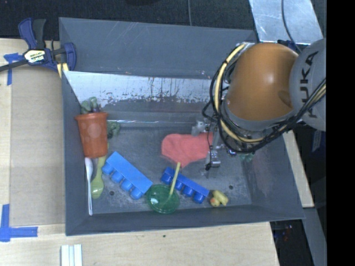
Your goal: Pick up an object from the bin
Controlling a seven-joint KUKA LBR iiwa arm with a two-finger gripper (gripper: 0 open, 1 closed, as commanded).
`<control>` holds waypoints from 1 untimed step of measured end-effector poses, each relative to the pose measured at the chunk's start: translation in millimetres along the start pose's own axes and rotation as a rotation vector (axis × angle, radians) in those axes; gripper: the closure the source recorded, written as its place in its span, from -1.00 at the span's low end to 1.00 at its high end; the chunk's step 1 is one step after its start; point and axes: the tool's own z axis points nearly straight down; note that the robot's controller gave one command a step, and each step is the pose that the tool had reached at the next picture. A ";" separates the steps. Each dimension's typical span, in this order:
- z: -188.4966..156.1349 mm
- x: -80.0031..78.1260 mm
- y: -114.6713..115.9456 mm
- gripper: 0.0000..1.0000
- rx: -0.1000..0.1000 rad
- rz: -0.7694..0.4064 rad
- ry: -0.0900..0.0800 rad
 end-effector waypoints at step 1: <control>-4.8 -1.4 -0.1 -1.00 0.000 0.001 -0.009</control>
Offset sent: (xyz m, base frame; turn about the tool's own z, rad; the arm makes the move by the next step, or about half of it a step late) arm -0.0284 0.0035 -0.1356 0.0457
